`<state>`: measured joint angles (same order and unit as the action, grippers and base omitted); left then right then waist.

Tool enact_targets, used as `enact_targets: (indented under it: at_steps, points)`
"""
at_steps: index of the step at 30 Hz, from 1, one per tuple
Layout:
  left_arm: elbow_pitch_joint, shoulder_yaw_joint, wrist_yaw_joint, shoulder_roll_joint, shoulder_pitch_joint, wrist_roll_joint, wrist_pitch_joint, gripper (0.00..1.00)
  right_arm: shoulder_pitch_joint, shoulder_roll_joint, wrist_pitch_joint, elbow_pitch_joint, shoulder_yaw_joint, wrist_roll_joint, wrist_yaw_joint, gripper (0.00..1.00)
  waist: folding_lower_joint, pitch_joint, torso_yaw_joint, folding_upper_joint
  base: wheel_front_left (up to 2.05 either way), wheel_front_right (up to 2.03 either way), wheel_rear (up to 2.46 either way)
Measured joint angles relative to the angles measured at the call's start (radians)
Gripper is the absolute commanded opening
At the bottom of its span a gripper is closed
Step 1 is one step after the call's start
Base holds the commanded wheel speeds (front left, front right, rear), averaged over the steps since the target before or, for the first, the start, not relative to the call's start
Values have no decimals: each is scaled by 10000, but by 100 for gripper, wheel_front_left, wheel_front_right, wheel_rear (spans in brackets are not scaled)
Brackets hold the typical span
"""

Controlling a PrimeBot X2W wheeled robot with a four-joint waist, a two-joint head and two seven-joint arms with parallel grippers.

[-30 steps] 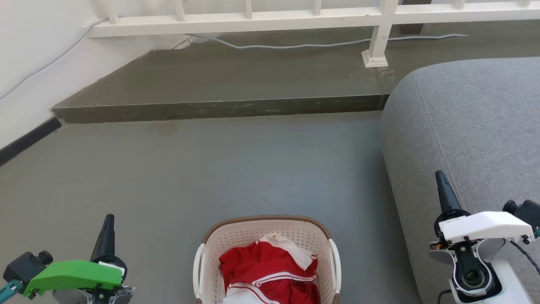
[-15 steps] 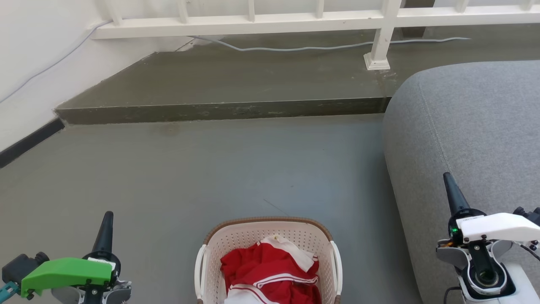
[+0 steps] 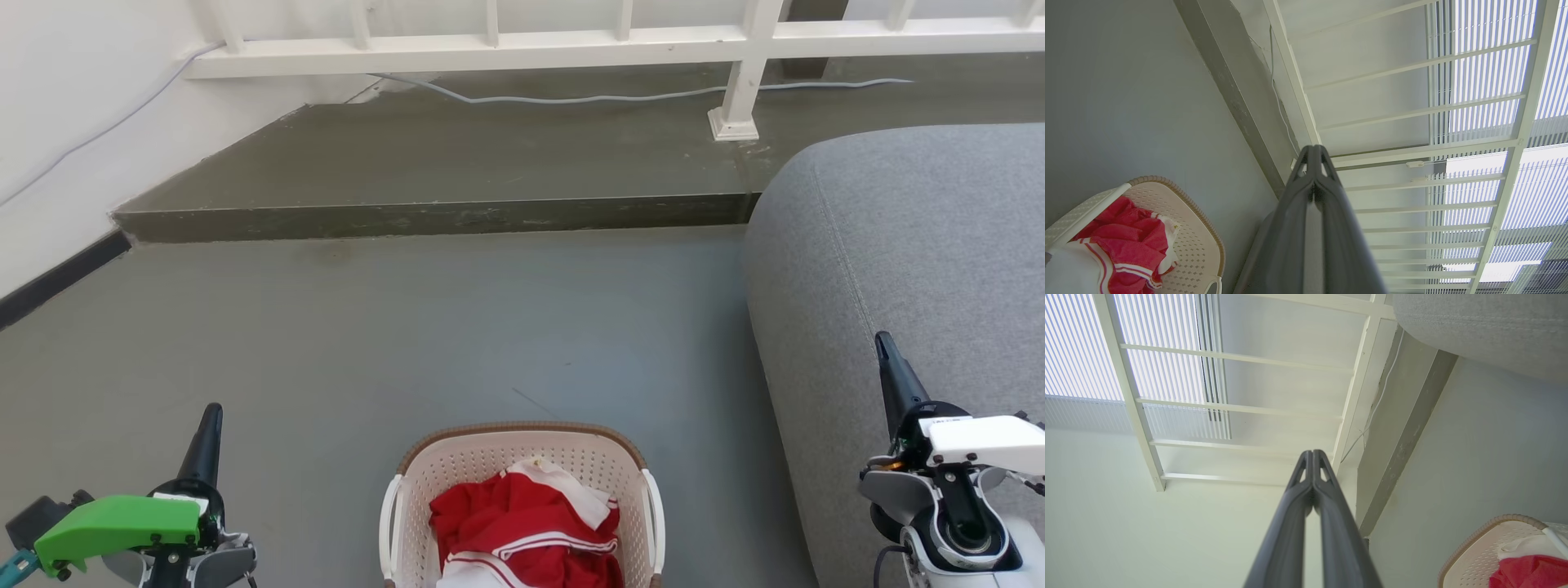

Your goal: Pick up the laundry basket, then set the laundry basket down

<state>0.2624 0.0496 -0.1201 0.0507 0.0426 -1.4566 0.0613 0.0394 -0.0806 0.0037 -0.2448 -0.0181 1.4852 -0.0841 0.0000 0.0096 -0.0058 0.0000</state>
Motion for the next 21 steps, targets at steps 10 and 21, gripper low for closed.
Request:
enact_targets:
  at_steps: [10, 21]
  points:
    - [119, 186, 0, -54, 48, -1193, 362, 0, 49, -56, 355, -138, -301, 1488, -224, 0, 0, -58, 54, 0, 0, 0, 0]
    - [142, 228, -2, -82, 202, -1465, 439, 0, 132, -75, 424, -211, -370, 1797, -301, 0, 0, -66, 60, 0, 0, 0, 0]
